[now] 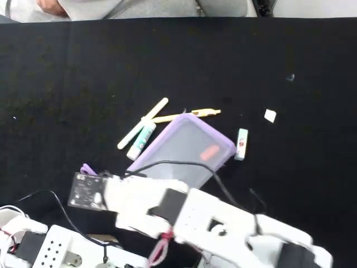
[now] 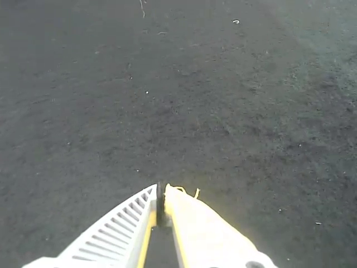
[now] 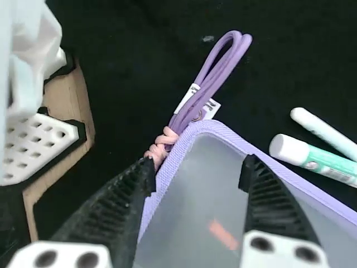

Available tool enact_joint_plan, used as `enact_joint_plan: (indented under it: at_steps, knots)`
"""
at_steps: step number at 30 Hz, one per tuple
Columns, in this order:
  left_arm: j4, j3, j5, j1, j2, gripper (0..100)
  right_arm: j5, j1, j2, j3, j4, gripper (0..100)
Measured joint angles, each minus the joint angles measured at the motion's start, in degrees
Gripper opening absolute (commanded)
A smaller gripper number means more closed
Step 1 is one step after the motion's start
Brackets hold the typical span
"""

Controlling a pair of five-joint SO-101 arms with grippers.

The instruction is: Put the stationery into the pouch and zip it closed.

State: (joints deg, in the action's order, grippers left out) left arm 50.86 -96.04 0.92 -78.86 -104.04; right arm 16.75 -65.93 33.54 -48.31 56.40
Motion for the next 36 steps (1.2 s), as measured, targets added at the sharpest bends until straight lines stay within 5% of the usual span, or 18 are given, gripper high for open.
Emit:
enact_joint_plan:
  at_steps: [17, 27, 36]
  knots:
    - [1.41, 0.00, 0.00, 0.09, 0.00, 3, -0.26, -2.02, -32.00, 12.92, -2.81, 25.4]
    - [1.41, 0.00, 0.00, 0.09, 0.00, 3, -0.26, -2.02, -45.54, 27.78, 5.89, 25.3]
    - [1.23, 0.00, 0.00, -2.73, 0.00, 3, -2.90, 2.64, -49.67, 34.73, 7.56, 1.6]
